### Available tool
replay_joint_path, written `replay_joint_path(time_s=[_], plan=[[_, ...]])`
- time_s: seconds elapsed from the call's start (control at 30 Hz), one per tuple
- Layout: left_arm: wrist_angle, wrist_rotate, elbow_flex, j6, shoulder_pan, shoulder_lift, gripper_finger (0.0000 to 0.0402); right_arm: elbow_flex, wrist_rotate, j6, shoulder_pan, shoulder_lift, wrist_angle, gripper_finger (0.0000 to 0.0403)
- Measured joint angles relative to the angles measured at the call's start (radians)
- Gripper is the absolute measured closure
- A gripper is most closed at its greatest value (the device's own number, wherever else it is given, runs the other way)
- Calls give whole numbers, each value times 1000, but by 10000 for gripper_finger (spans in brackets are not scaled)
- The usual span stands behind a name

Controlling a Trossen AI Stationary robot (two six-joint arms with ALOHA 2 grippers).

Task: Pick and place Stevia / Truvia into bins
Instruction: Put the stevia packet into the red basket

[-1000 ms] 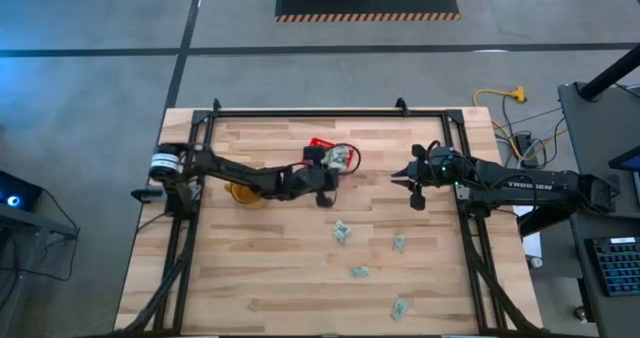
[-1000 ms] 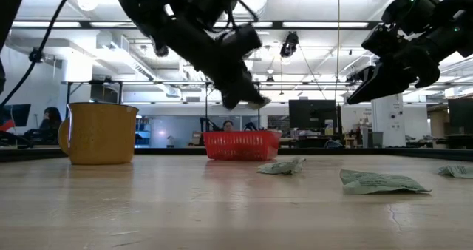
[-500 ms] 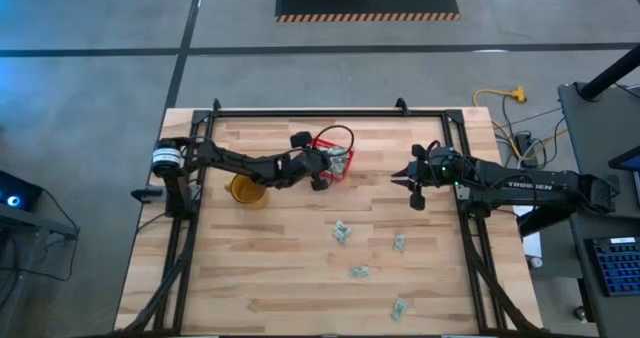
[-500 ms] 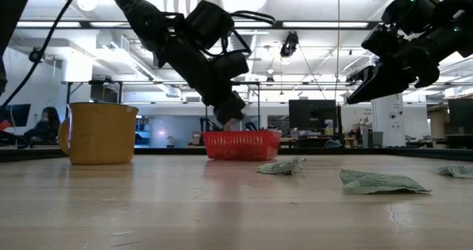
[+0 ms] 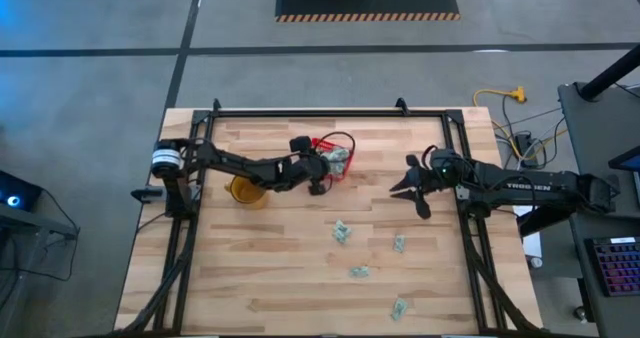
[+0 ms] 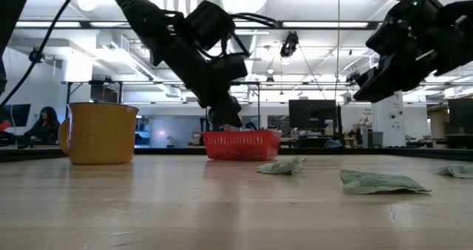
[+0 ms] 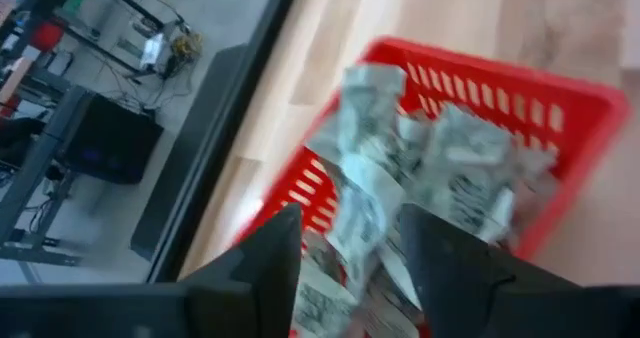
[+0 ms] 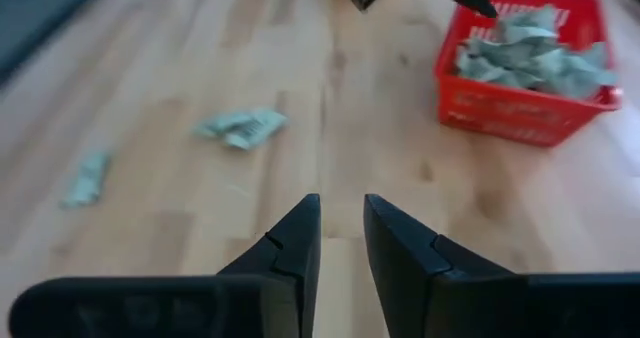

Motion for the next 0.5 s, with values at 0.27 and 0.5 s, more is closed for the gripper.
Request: replay_joint_path(time_s=[0.27,0.5], plan=[[-105,1,3,-3,-54,-24,233,-13,-29,193,96,0,14,319],[-159,7,2,-3,-131,-89,233,-24,25,302,307,2,17,323]])
